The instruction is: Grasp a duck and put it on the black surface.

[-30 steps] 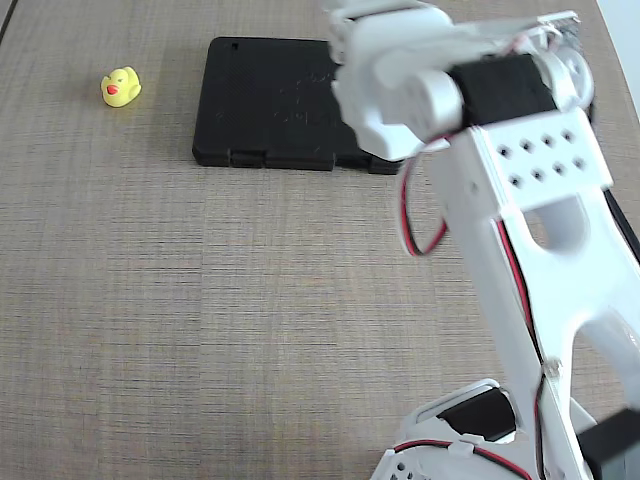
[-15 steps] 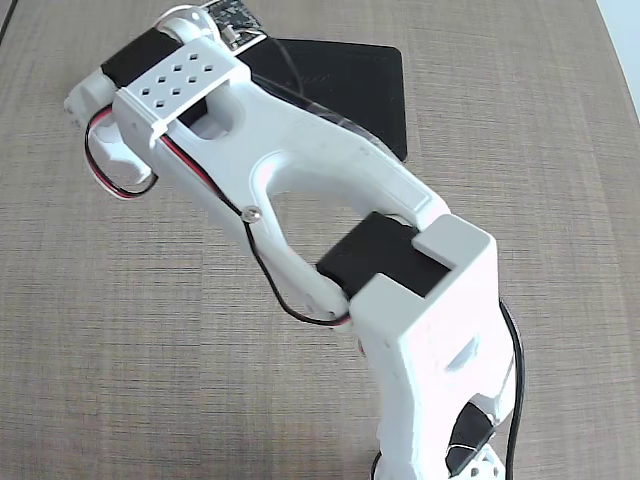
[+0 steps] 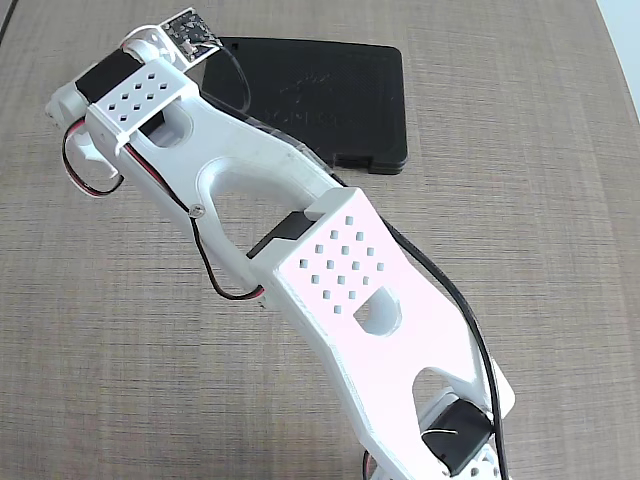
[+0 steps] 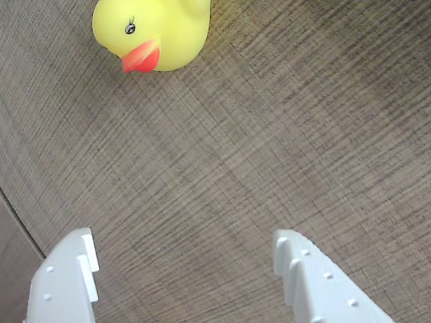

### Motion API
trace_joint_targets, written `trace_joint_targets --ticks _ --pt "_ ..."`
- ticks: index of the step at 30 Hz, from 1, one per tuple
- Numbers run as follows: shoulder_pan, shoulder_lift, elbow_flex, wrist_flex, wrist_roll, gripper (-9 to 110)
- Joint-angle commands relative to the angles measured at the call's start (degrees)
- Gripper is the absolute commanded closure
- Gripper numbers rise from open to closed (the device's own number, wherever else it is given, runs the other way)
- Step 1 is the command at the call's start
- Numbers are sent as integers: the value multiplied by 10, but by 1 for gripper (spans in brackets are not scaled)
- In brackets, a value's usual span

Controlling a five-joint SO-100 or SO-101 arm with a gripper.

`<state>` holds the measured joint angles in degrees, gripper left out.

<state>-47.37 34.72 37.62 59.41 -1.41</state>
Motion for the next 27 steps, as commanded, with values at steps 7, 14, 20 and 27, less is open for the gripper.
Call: trace_joint_targets --ticks 7,14,20,27 --pt "49 -17 -96 -7 -3 75" --pt "65 -41 -119 -8 -3 75" --pt "65 -78 -158 -8 -3 75" --pt "63 -120 -209 -8 -3 75"
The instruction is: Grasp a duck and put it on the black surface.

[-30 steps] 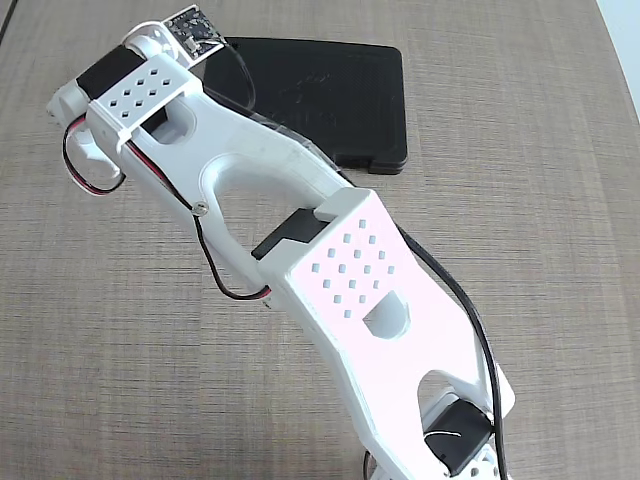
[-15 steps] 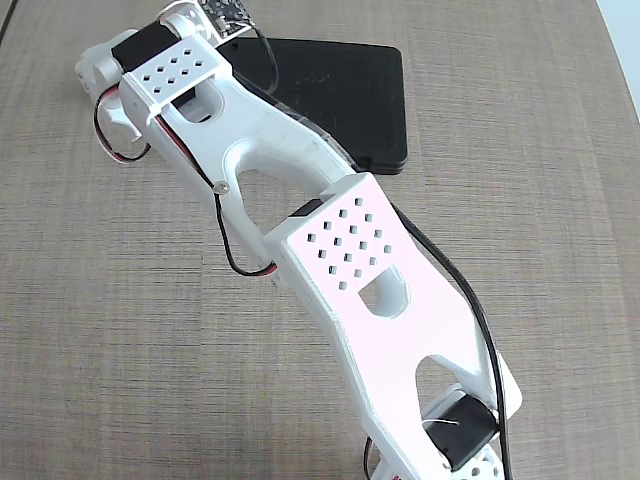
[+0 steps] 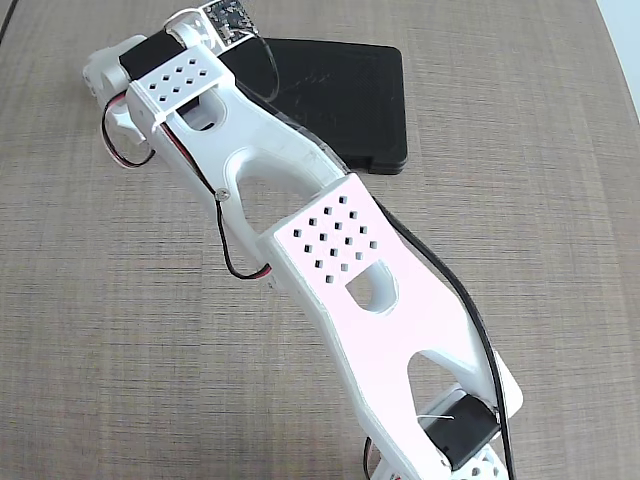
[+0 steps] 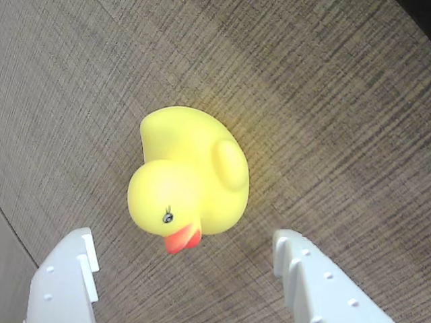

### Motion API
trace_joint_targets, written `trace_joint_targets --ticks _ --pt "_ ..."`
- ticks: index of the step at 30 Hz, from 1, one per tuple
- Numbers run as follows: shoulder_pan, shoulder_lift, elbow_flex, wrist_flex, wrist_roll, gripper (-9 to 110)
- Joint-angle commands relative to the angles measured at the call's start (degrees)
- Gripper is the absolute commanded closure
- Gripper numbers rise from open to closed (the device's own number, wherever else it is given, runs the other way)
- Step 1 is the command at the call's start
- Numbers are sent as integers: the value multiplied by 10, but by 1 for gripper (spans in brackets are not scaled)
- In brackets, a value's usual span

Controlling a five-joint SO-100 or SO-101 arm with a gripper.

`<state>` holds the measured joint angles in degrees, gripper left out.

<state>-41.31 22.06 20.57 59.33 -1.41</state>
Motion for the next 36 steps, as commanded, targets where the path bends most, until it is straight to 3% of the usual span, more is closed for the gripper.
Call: trace_joint_targets --ticks 1,16,28,36 --pt "4 3 -44 -7 -3 75" --pt "17 -13 -60 -7 -3 76" --pt "18 -13 -61 -8 -3 101" --pt "14 -7 -61 -2 -3 102"
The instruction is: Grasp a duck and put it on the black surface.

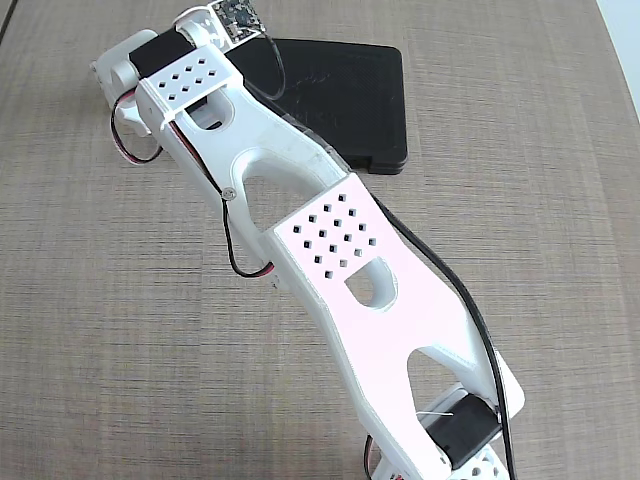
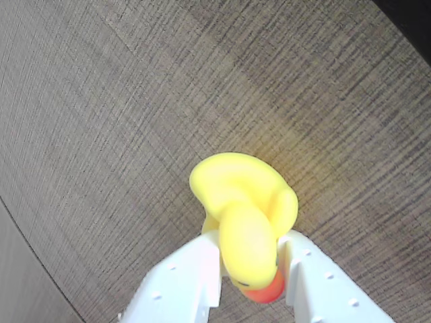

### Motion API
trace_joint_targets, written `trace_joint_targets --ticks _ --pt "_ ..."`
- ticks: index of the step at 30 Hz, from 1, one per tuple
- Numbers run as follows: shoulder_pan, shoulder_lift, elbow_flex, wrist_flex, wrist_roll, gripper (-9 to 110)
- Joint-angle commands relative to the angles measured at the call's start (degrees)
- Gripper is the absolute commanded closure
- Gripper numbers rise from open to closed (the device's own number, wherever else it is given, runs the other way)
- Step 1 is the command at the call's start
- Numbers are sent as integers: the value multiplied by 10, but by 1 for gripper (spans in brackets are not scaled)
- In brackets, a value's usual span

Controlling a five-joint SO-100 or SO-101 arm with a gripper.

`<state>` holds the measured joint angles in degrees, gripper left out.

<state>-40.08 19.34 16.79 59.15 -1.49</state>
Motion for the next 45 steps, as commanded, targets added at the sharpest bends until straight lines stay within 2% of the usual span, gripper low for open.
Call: trace_joint_targets --ticks 1,5,11,19,25,30,35,45 --pt "2 25 -21 3 -2 102" --pt "6 90 -12 4 -1 102" --pt "7 294 66 65 -1 102" --pt "19 612 369 118 -2 102" --pt "116 786 641 83 -9 101" --pt "198 831 788 -69 -9 101" --pt "203 829 878 -178 -3 101" --pt "204 710 907 -258 -2 101"
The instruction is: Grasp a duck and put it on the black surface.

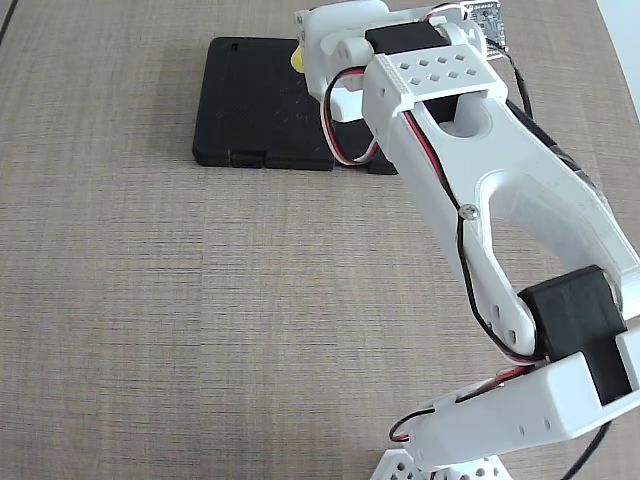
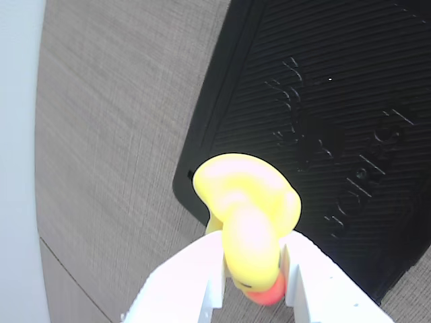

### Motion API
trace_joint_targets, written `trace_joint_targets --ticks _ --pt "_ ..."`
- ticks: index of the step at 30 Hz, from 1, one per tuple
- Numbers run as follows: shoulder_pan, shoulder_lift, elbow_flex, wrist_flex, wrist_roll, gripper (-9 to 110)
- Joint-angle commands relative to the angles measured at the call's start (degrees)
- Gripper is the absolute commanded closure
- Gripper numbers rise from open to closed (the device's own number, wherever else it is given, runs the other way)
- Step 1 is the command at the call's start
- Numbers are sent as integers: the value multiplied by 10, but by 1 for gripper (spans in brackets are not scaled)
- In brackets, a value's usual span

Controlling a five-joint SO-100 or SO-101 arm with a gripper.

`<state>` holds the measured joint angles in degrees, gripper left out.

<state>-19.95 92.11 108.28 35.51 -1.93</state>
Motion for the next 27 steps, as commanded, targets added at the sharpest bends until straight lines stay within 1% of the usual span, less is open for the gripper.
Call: trace_joint_targets --ticks 1,10,19,21,27 --pt "3 -30 -12 -30 3 101" --pt "3 -138 -57 -48 3 101" --pt "2 -157 -94 -42 3 100" --pt "2 -157 -94 -41 3 98" --pt "3 -150 -84 -40 4 84"
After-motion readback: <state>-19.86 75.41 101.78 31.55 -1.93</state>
